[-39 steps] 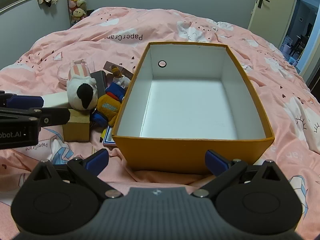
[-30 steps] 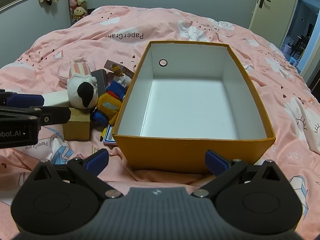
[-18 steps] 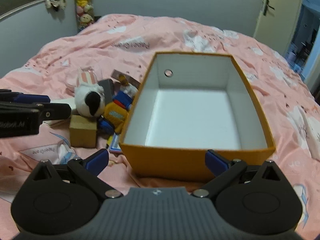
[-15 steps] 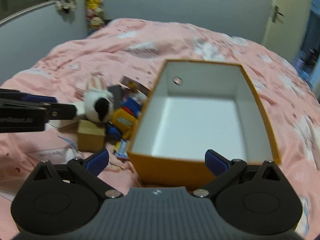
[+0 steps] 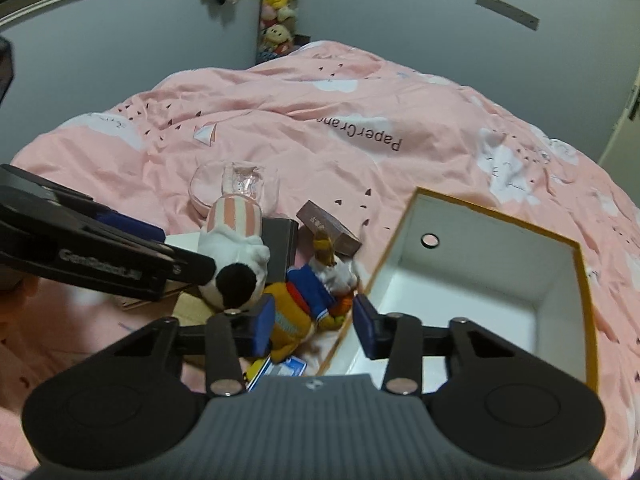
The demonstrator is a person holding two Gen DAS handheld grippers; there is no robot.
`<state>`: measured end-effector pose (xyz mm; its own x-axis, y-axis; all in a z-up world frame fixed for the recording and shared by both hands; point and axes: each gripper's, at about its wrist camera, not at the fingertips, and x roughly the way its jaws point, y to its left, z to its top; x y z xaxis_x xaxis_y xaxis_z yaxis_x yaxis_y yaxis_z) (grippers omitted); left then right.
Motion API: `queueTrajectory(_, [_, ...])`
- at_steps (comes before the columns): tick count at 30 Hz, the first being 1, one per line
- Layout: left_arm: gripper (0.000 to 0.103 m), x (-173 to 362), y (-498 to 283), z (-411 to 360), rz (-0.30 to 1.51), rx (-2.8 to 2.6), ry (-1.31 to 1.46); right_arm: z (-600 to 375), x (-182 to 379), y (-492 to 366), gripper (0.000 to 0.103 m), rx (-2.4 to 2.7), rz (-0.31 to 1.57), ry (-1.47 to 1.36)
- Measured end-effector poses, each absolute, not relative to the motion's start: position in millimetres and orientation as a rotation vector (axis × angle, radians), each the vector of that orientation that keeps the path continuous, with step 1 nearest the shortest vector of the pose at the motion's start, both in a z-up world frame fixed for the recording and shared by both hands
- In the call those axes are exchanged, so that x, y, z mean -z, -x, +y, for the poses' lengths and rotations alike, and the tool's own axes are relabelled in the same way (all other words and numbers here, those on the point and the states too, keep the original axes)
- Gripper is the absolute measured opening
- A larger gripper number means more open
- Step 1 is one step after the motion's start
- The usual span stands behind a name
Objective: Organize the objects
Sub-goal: 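Move the right tool toward the plush toys beside the box, then grasp the yellow-blue duck plush with the right tool while the left tool grasps the white bunny plush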
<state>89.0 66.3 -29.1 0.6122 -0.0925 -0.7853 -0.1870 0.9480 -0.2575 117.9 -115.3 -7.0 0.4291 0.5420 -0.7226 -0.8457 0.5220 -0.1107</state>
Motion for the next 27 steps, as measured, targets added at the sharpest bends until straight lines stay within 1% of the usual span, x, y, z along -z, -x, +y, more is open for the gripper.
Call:
queueTrajectory(9, [0.076, 60.5, -121.6, 64.2, 1.020, -0.140, 0.358, -97.7, 26.9, -142.7, 0.037, -0.962, 0.704, 0.529])
queueTrajectory(10, [0.079, 63.1, -124.3, 64.0, 1.025, -0.144, 0.361, -96.7, 28.9, -144.1, 0.037, -0.961, 0.702, 0.538])
queueTrajectory(11, [0.081, 65.3, -126.6, 63.7, 1.030, -0.155, 0.356, -95.9, 30.2, -145.7, 0.037, -0.967, 0.699, 0.543])
queueTrajectory(15, [0.082, 74.9, -135.3, 63.9, 1.055, -0.189, 0.314, -94.6, 33.6, -150.6, 0.037, -0.998, 0.693, 0.550])
queueTrajectory(18, [0.079, 79.2, -138.3, 70.1, 1.056, -0.188, 0.319, -91.7, 35.8, -152.3, 0.037, -1.021, 0.692, 0.564])
queueTrajectory(19, [0.074, 78.7, -137.3, 73.5, 1.051, -0.179, 0.330, -90.0, 36.7, -152.3, 0.038, -1.026, 0.693, 0.572])
queueTrajectory(23, [0.066, 70.8, -130.3, 81.6, 1.030, -0.134, 0.349, -81.2, 37.8, -147.1, 0.038, -1.059, 0.699, 0.611])
queueTrajectory(25, [0.065, 65.7, -125.4, 86.8, 1.014, -0.118, 0.363, -73.5, 38.5, -142.8, 0.038, -1.078, 0.709, 0.652])
queueTrajectory(26, [0.065, 62.9, -122.9, 89.9, 1.001, -0.114, 0.365, -68.5, 39.9, -140.5, 0.041, -1.086, 0.722, 0.685])
queueTrajectory(27, [0.065, 60.0, -120.5, 92.3, 0.988, -0.114, 0.355, -62.9, 42.7, -138.9, 0.047, -1.089, 0.740, 0.724])
